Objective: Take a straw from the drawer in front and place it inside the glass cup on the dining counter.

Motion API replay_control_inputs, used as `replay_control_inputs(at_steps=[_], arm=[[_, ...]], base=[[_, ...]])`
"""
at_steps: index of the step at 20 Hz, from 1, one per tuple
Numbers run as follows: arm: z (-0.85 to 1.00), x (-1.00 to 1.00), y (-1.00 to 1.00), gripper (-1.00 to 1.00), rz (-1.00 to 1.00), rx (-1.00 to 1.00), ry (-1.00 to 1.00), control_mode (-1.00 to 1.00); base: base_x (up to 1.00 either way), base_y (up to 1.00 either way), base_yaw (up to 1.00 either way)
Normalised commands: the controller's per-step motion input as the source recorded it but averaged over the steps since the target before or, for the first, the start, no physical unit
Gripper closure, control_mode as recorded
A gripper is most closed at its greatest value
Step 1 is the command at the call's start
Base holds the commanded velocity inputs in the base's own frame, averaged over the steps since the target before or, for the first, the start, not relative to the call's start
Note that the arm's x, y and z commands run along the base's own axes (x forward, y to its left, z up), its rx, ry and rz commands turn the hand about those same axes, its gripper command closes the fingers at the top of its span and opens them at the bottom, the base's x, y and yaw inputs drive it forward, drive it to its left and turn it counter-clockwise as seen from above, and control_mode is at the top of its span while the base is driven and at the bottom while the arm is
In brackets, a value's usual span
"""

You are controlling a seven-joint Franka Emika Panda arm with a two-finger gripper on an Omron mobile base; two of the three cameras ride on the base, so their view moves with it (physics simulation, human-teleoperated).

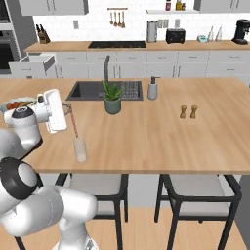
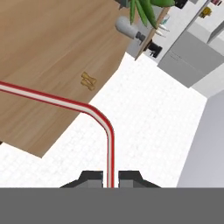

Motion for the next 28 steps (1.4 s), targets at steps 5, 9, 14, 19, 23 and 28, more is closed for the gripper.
replay_control_inputs(at_steps=[5,9,14,19,23,28], arm=[[-0.25,0.33,0.0,1.0,0.0,0.0,0.04,-1.0],[-0.21,0.25,0.0,1.0,0.0,0.0,0.07,-1.0],[-0.18,0.19,0.0,1.0,0.0,0.02,0.05,-1.0],[-0.08,0.19,0.0,1.0,0.0,0.01,0.0,-1.0],[-0.01,-0.04,0.0,1.0,0.0,0.0,0.0,-1.0],[-0.03,-0.38,-0.01,1.0,0.0,0.01,0.0,-1.0]], base=[[0.0,0.0,0.0],[0.0,0.0,0.0],[0.0,0.0,0.0],[0.0,0.0,0.0],[0.0,0.0,0.0],[0.0,0.0,0.0]])
